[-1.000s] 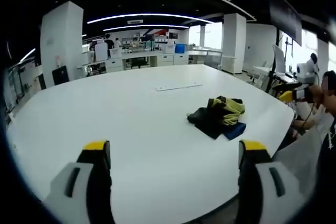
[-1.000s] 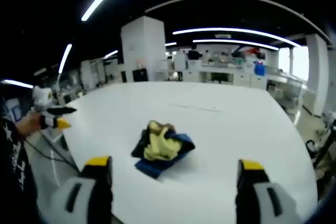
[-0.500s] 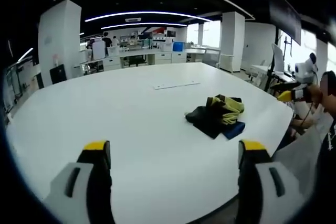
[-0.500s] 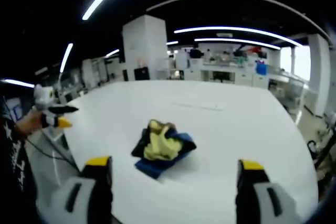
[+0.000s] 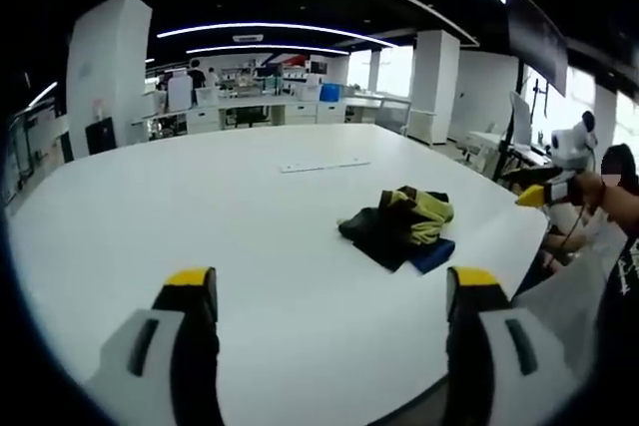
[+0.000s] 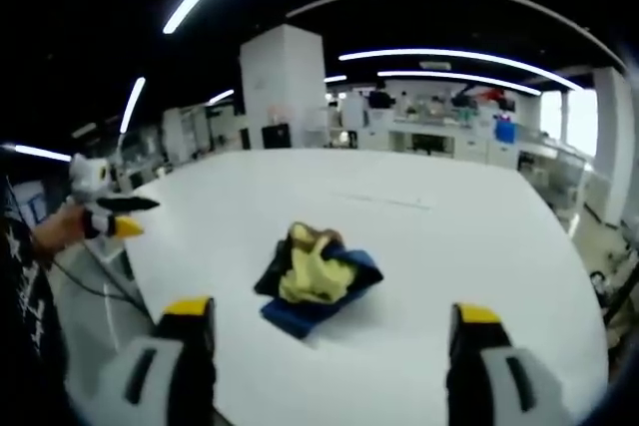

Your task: Fold the garment on the visible template until the final outline fits inside the template.

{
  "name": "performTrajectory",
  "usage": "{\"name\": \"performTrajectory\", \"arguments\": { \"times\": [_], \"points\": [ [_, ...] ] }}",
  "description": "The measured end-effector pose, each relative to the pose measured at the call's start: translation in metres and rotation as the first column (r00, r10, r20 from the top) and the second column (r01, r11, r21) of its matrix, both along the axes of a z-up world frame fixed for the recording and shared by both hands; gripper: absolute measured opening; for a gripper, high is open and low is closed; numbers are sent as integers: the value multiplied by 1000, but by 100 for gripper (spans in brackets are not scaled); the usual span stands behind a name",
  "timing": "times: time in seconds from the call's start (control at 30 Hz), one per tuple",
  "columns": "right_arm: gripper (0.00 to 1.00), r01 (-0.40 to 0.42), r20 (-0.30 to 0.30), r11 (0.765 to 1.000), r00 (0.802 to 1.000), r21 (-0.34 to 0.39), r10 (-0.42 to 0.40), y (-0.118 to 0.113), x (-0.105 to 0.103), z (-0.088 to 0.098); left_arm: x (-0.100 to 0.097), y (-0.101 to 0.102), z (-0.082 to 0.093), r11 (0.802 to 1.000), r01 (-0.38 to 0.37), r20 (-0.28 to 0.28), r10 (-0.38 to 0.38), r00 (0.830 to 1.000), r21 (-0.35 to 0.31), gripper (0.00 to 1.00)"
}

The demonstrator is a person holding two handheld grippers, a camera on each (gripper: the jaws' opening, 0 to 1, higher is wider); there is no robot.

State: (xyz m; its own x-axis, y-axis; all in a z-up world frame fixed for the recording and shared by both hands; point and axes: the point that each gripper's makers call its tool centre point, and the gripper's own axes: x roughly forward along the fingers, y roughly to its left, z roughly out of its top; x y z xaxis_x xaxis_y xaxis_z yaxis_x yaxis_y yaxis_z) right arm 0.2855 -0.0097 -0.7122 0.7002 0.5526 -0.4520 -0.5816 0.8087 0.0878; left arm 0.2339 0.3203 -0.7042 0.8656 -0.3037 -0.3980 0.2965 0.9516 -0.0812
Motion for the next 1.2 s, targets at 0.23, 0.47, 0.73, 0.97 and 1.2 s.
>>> {"name": "performTrajectory", "arguments": {
  "times": [0.23,0.47,0.73,0.97,1.2],
  "points": [
    [93,-5,-8,1000,1000,16,5,1,4,-6,3,-7,-2,1000,29,1,-29,1000,-3,86],
    [82,-18,-4,999,1000,29,18,1,15,-9,13,-18,-4,997,75,2,-75,997,-12,80],
    [75,-39,-7,998,999,40,39,5,28,-12,28,-38,-5,992,128,7,-128,992,-21,75],
    [66,-66,-1,997,998,33,66,14,44,-12,40,-52,-10,986,161,-3,-162,987,-28,72],
    [57,-84,-11,996,996,42,84,23,58,-15,52,-69,-13,978,197,-9,-198,980,-68,63]
  ]
}}
